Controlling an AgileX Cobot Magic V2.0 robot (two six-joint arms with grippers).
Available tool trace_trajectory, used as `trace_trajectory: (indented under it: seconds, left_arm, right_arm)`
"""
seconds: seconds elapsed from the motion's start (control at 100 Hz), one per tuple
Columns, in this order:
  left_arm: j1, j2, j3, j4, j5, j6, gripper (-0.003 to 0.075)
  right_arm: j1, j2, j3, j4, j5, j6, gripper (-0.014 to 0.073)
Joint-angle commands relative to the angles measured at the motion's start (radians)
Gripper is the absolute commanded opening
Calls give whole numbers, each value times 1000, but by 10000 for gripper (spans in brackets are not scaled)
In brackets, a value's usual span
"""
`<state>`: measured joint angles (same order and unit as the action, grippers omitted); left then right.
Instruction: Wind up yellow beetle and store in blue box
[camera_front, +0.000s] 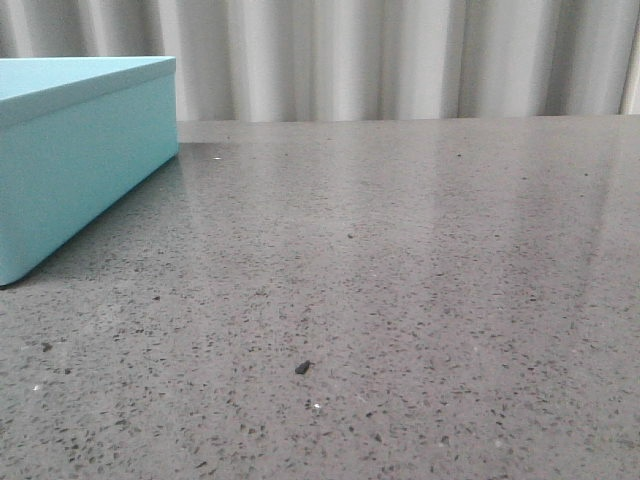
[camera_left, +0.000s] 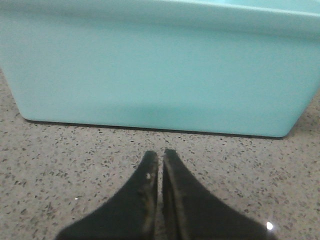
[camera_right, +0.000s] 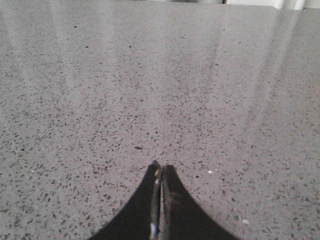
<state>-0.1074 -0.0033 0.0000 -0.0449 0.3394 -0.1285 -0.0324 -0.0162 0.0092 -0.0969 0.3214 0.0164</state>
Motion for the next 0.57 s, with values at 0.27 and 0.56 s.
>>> trace_trajectory:
  seconds: [0.27, 0.56]
  left_arm:
    - [-9, -30, 26, -2, -35, -9, -21]
    - [-9, -30, 26, -2, -35, -9, -21]
  right_arm:
    - [-8, -14, 25, -3, -23, -2, -52]
    - [-4, -14, 25, -3, -23, -2, -52]
